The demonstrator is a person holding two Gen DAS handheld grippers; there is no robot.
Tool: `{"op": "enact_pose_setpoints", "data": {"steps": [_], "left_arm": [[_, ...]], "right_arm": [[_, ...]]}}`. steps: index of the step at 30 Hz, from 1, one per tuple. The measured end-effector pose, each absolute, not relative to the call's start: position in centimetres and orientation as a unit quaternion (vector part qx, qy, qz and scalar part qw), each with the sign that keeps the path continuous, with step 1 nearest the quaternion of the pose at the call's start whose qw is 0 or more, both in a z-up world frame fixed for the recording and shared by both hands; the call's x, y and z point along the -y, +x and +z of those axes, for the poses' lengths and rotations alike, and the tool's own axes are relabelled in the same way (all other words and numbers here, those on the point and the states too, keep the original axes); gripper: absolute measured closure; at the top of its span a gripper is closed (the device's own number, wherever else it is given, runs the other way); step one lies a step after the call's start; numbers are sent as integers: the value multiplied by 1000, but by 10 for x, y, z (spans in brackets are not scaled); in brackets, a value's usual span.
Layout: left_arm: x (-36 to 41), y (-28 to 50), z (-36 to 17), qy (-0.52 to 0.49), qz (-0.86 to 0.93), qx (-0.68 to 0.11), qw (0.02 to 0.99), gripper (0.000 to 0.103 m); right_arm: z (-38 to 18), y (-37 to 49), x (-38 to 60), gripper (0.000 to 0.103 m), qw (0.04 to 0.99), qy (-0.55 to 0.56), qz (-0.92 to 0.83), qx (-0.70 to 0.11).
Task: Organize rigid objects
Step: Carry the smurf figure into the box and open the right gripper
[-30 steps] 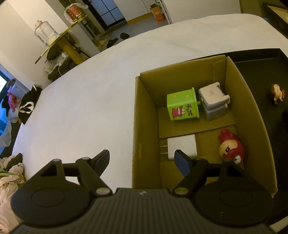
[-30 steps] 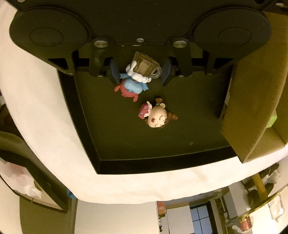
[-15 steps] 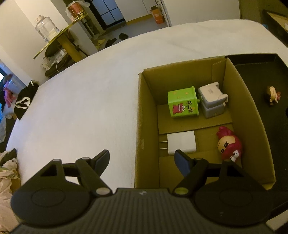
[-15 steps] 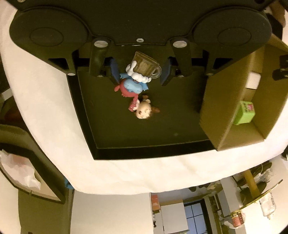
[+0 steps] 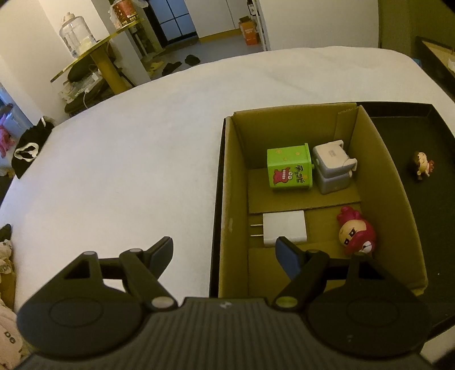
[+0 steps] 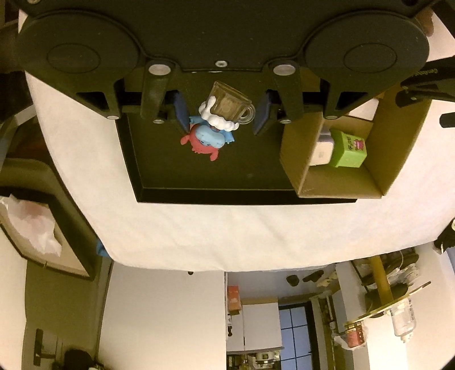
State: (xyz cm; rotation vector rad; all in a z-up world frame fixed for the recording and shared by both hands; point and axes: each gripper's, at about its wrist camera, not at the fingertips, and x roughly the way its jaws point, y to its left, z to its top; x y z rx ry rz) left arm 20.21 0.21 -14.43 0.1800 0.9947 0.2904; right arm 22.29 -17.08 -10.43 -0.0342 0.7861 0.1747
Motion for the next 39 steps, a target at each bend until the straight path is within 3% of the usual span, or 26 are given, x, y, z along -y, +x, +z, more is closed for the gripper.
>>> {"op": "enact_pose_setpoints", "data": {"steps": [18, 23, 31, 39], "left_arm": [[-22, 200, -143, 25, 117, -469, 875, 29], [-27, 201, -144, 4, 107, -469, 877, 46], [-38, 203, -149, -41, 89, -472, 876, 89], [-44, 203, -149, -58, 86, -469, 877, 93]], "right_arm": [[-75, 216, 105, 55, 913, -70, 157, -369], [-76, 220, 83, 55, 905, -97, 180, -372], [-87, 222, 57, 55, 888, -129, 214, -387], [-100, 218, 44, 50, 875, -149, 257, -383]]}}
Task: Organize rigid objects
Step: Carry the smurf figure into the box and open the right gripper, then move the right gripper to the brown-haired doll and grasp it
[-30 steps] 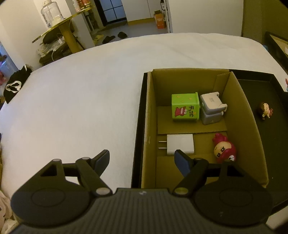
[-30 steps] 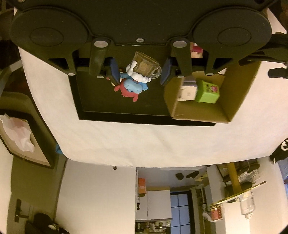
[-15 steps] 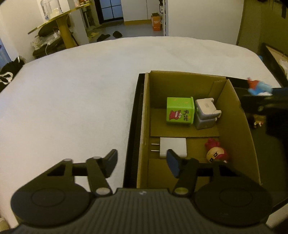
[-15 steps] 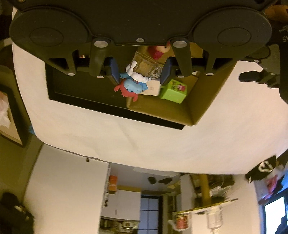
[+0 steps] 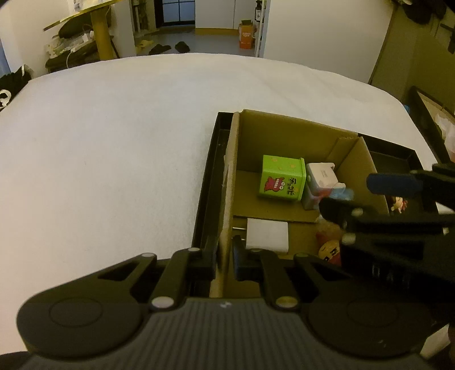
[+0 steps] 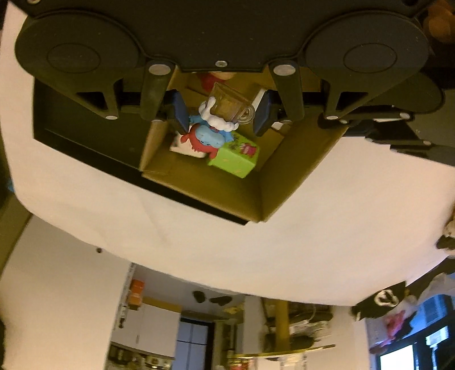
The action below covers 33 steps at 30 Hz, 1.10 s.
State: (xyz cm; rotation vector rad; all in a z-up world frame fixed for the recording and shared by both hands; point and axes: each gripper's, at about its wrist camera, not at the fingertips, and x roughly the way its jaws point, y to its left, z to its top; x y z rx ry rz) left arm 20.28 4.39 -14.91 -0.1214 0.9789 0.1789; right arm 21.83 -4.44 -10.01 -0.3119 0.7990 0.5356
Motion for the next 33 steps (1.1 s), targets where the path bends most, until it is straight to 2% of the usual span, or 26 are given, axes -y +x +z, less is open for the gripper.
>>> {"op": "enact_pose_setpoints", "data": {"steps": [12, 18, 30, 33], "left_arm": [[-44, 199, -142, -53, 91, -459, 882, 93], [-39, 195, -140, -42, 95, -457, 883, 93], [-20, 194, -137, 19, 107, -451, 886, 93], [-15, 195, -137, 33, 112, -454, 883, 90]], "right_arm": [[-88, 192, 72, 42, 883, -129, 241, -382], [-83, 187, 91, 41, 889, -118, 230, -377], [-100, 197, 137, 36, 902, -64, 197, -378], [-106, 200, 146, 35, 903, -51, 193, -379]]}}
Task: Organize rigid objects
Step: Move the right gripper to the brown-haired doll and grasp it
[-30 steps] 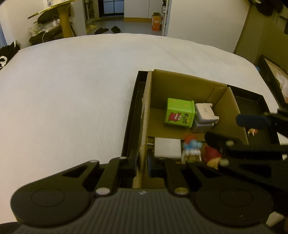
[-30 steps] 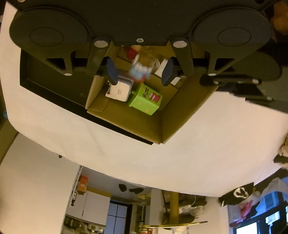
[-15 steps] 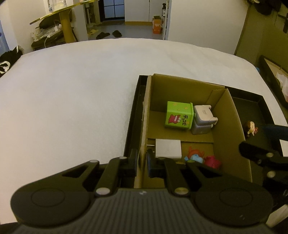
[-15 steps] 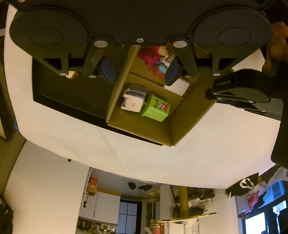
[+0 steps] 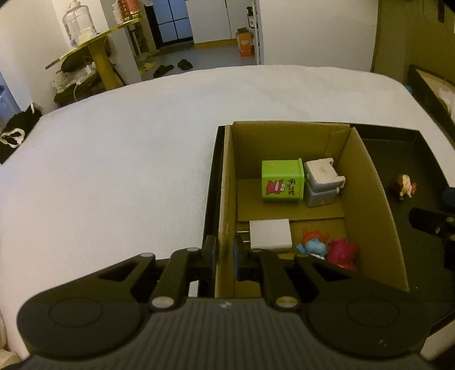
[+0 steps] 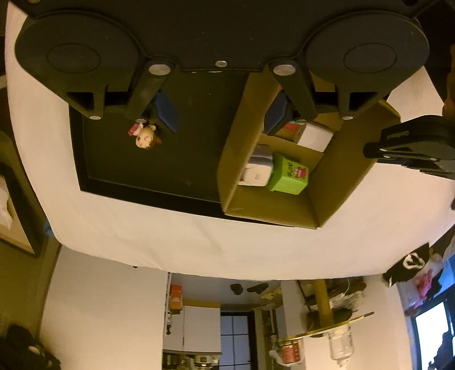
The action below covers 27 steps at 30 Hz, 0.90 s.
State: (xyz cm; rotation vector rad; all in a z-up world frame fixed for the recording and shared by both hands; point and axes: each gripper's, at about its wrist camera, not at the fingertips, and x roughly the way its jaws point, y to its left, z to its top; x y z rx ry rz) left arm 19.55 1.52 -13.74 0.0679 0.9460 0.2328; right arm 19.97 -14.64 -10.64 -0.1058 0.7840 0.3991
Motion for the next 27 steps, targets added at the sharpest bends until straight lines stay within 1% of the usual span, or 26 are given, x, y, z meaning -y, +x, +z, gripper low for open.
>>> {"op": "enact_pose_setpoints", "data": {"steps": [3, 5, 7, 8, 9, 10, 12, 16, 19, 27], "left_arm": [[-13, 198, -138, 39, 118, -460, 879, 88], [-11, 201, -139, 46, 123, -466, 875, 81], [-10, 202, -139, 50, 130, -469, 872, 62], [-9, 203, -139, 53, 134, -470, 871, 58], [-8, 203, -139, 56, 135, -470, 871, 50], [-6, 203, -139, 61, 135, -470, 870, 44], [-2, 205, -139, 73, 136, -473, 867, 39], [2, 210, -137, 94, 156, -471, 863, 33], [5, 216, -136, 115, 171, -471, 857, 30], [15, 233, -143, 147, 193, -479, 844, 29]], "right_arm": [[-114, 204, 156, 33, 904, -39, 190, -381], [-118, 208, 160, 28, 904, -34, 190, -381], [-123, 212, 164, 24, 906, -33, 190, -378], [-126, 215, 166, 21, 906, -32, 188, -377], [-129, 217, 168, 21, 907, -29, 186, -377], [-133, 220, 171, 20, 907, -25, 183, -379], [-142, 226, 175, 20, 906, -15, 181, -382], [-154, 232, 183, 19, 907, 4, 175, -383], [-162, 236, 187, 17, 908, 18, 171, -383], [-181, 255, 193, 17, 909, 33, 158, -385]]}}
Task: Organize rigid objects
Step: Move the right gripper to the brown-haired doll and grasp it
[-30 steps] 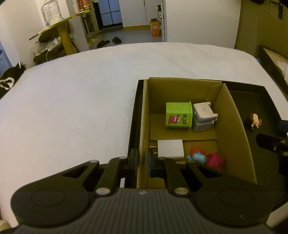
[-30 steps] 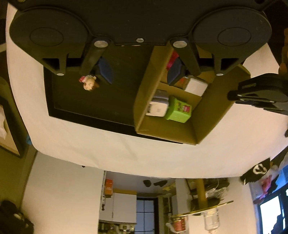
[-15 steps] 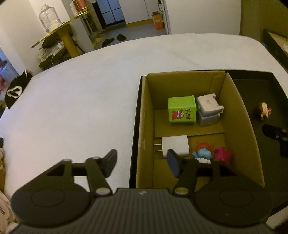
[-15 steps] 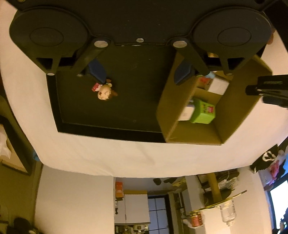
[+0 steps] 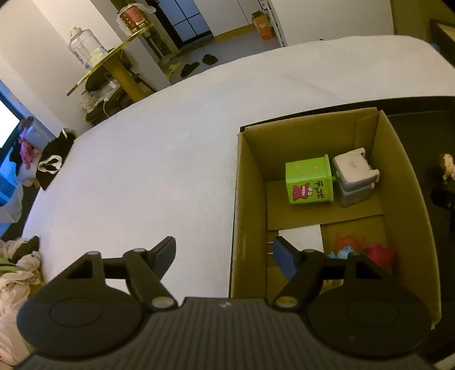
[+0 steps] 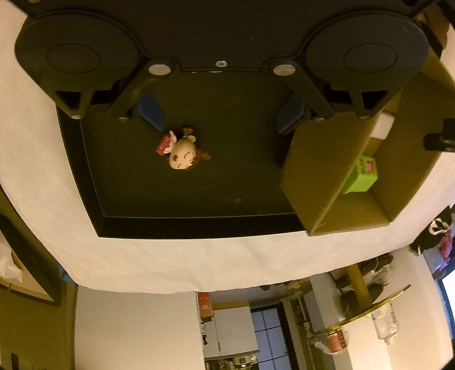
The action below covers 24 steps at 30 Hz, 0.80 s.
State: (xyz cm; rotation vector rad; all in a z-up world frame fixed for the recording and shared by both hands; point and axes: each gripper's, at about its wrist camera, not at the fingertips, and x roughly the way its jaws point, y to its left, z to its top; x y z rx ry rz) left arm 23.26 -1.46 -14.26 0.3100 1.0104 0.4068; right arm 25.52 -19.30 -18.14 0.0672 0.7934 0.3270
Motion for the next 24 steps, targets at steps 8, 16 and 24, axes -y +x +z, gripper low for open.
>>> {"op": "enact_pose_setpoints", "data": {"steps": [8, 16, 24], "left_arm": [[28, 250, -152, 169, 193, -492, 832, 29], [30, 261, -155, 190, 203, -504, 818, 29], [27, 259, -152, 200, 214, -509, 810, 29]], "right_arm": [[-201, 281, 206, 17, 908, 78, 113, -396], [-211, 292, 202, 17, 915, 77, 79, -388], [-210, 289, 198, 40, 922, 59, 63, -377]]}}
